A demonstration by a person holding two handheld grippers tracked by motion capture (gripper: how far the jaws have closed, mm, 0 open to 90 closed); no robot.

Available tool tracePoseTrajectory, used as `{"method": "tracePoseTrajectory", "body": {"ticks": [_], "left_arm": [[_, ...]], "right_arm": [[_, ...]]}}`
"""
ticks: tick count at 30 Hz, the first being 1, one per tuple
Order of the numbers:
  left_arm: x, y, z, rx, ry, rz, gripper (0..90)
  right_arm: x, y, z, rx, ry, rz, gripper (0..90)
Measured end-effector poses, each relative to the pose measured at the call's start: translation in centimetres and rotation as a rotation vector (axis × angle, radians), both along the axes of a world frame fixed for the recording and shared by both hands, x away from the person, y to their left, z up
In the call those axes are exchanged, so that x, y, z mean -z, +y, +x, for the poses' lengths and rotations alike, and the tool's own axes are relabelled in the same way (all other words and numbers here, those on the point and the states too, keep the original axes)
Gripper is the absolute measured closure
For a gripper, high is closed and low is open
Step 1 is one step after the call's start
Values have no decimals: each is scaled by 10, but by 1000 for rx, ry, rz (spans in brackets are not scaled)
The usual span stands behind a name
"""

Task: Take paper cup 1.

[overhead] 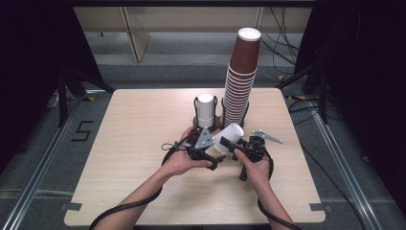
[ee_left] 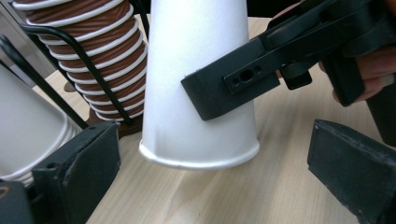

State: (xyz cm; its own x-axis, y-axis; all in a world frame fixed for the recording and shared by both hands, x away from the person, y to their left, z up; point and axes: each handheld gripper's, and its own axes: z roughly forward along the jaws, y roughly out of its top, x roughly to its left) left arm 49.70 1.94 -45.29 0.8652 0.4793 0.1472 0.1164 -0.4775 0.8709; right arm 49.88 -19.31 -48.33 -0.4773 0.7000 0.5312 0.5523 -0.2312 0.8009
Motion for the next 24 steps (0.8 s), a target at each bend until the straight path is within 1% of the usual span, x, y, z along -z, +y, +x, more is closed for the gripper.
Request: {"method": "tracePoseTrajectory", "body": {"ticks": [3, 4, 5, 6, 7, 8, 11, 12, 14, 15, 16, 17, 18, 19, 20, 21, 22, 23, 24], "left_arm": [[2, -3, 2, -2, -5, 9, 24], [2, -5, 3, -3, -10, 15, 24], [3, -6, 4, -1, -17, 17, 24], [3, -7, 5, -1, -24, 20, 25], [5, -8, 6, -3, -30, 15, 28], [5, -9, 7, 4, -27, 27, 30], [7, -10, 9, 6, -34, 38, 36], [9, -11, 10, 6, -37, 25, 36], [10, -11, 11, 11, -40, 29, 42], [11, -11, 12, 13, -39, 29, 44], [11, -12, 12, 14, -39, 28, 48], [11, -12, 12, 16, -36, 37, 55], [12, -12, 13, 15, -41, 35, 61], [12, -12, 13, 14, -40, 36, 62], [13, -12, 14, 16, -33, 38, 64], [13, -12, 15, 16, -34, 37, 67], [14, -12, 15, 15, -41, 30, 70], [14, -12, 15, 16, -42, 32, 74], [14, -12, 15, 16, -42, 32, 78]], "right_arm": [[0, 0, -1, -5, 7, 6, 290], [-2, 2, -2, -7, 33, 36, 290], [-2, 3, -3, -4, 38, 33, 290], [-2, 2, -2, -12, 21, 14, 290], [-2, 2, -3, -13, 36, 23, 290], [-2, 2, -2, -14, 29, 15, 290], [-2, 2, -2, -23, 17, 20, 290], [-3, 3, -3, -19, 26, 24, 290], [-3, 4, -3, -21, 27, 25, 290], [-3, 4, -4, -17, 37, 31, 290], [-3, 4, -3, -24, 28, 19, 290], [-3, 4, -3, -23, 22, 16, 290], [-2, 4, -3, -32, 16, 19, 290], [-4, 6, -5, -27, 46, 44, 290], [-4, 6, -4, -26, 39, 35, 290], [-3, 5, -4, -28, 30, 26, 290], [-4, 7, -5, -26, 51, 40, 290], [-4, 7, -5, -27, 52, 42, 290], [-4, 7, -5, -30, 41, 36, 290]]}}
